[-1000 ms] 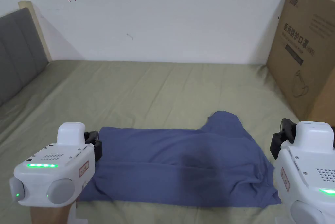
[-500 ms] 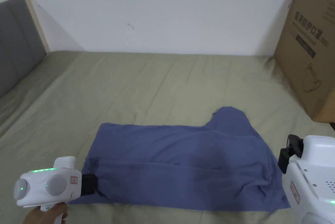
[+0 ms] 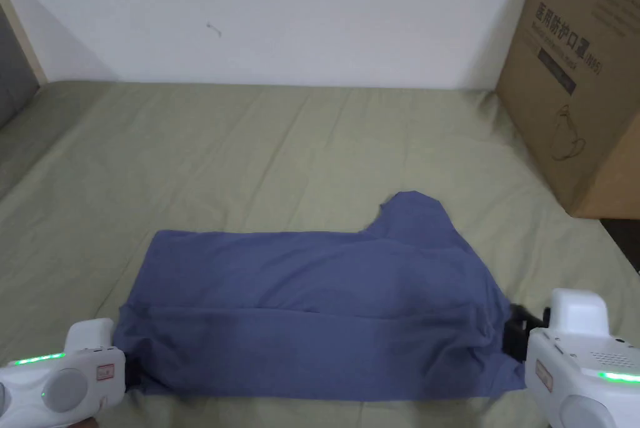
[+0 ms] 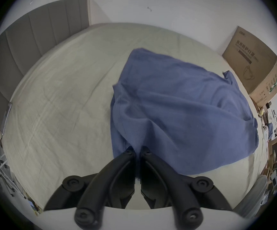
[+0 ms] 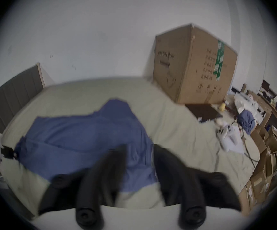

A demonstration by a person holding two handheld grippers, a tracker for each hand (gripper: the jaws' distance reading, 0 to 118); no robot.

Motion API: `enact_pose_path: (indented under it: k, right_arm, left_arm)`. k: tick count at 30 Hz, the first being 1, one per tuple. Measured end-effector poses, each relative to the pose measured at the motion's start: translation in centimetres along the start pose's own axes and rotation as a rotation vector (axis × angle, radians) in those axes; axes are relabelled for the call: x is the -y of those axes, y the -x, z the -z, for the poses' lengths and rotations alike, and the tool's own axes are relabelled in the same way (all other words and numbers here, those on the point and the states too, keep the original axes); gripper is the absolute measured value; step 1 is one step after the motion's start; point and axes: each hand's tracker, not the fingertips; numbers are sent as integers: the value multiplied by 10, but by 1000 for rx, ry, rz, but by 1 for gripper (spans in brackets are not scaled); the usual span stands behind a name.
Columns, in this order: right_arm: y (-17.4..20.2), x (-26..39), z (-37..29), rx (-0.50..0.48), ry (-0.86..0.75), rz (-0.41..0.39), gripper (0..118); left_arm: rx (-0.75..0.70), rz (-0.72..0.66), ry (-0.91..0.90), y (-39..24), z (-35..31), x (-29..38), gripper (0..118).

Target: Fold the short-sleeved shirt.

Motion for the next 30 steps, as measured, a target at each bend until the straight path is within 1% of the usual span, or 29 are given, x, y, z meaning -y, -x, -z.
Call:
enact_pose_path:
  k: [1, 2, 3, 4, 5, 6, 7, 8, 9, 11, 12, 13, 14, 15, 16, 17, 19, 20, 24, 28, 30]
  right_arm:
    - [-2, 5, 12, -8, 60, -3, 83]
    - [-4, 13, 25, -21, 114, 20, 102]
    - [-6, 18, 35, -22, 128, 36, 104]
    - [-1, 10, 12, -22, 157, 50, 104]
    - [-2, 11, 13, -12, 195, 64, 104]
    - [-3, 13, 13, 13, 218, 47, 104]
    - [-2, 13, 13, 9, 226, 46, 103]
    - [-1, 28, 41, 2, 251, 46, 97]
    - [1, 33, 50, -5, 284, 51, 87]
    - [3, 35, 38, -33, 320, 71, 59]
    - [2, 48, 74, -50, 343, 91, 54]
    - [1, 54, 88, -60, 340, 101, 48]
    - [1, 55, 85, -53, 322, 92, 28]
    - [1, 52, 81, -53, 295, 80, 2]
    - [4, 52, 74, -50, 297, 59, 2]
    - [5, 51, 67, -69, 290, 48, 2]
    - [3, 47, 53, -71, 263, 30, 2]
    - [-4, 47, 57, -70, 225, 31, 2]
    - [-12, 41, 27, -89, 168, 65, 2]
    - [-20, 47, -6, -91, 153, 79, 2]
    - [-24, 59, -18, -102, 170, 88, 2]
  left_arm:
    - [4, 6, -11, 2, -4, -2, 4]
    - [11, 5, -21, 4, -10, -4, 4]
    - [15, -2, -24, 1, -12, -6, 4]
    - [26, -8, -34, 2, -16, -7, 4]
    - [30, -11, -40, 4, -19, -9, 4]
    - [32, -12, -45, 5, -21, -10, 4]
    - [30, -8, -46, 1, -22, -11, 4]
    - [28, -5, -47, 1, -22, -11, 4]
    - [27, -3, -45, 1, -22, -11, 4]
    - [31, -4, -42, 0, -20, -10, 4]
    - [31, -6, -39, 0, -19, -9, 4]
    - [31, -9, -35, 0, -19, -9, 4]
    - [30, -12, -33, 1, -19, -7, 4]
    - [30, -15, -31, 1, -18, -6, 4]
    - [29, -18, -30, 2, -17, -5, 4]
    - [28, -21, -29, 3, -18, -3, 4]
    - [30, -28, -32, 4, -23, -1, 4]
    - [33, -32, -38, 5, -27, 0, 4]
    - [59, -56, -59, 11, -42, 5, 4]
    - [53, -35, -60, 17, -60, 18, 4]
    - [49, -35, -36, 22, -66, 30, 4]
